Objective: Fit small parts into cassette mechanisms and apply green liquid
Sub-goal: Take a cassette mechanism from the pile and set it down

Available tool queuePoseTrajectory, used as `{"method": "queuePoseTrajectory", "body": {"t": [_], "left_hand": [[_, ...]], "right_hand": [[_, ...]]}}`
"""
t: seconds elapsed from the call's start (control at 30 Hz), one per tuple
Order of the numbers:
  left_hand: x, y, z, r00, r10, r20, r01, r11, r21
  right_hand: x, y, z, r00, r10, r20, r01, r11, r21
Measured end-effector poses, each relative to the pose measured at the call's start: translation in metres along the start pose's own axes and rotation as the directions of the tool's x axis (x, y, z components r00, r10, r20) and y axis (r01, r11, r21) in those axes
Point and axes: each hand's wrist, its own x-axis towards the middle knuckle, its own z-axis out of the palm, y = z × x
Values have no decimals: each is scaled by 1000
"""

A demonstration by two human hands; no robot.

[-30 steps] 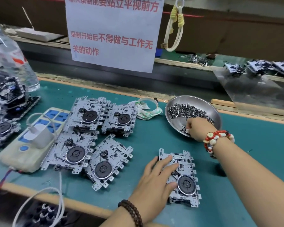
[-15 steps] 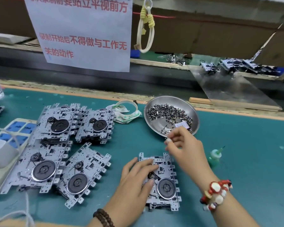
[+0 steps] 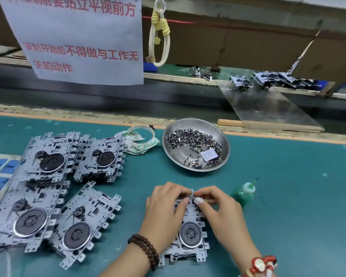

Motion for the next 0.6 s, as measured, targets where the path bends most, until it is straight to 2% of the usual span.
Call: {"method": "queuePoseTrajectory", "body": {"t": [0.13, 0.4, 0.6], "left_hand": [[0, -1, 0, 1000, 12, 3, -12, 997, -82], [7, 2, -3, 995, -72, 65, 79, 990, -119], [7, 4, 1, 996, -91, 9, 91, 983, -162]], "right_hand": [[-1, 1, -2, 999, -22, 24, 23, 1000, -17], [0, 3, -2, 998, -38, 43, 36, 998, 48], [-2, 5, 1, 1000, -8, 14, 7, 998, 69]]}}
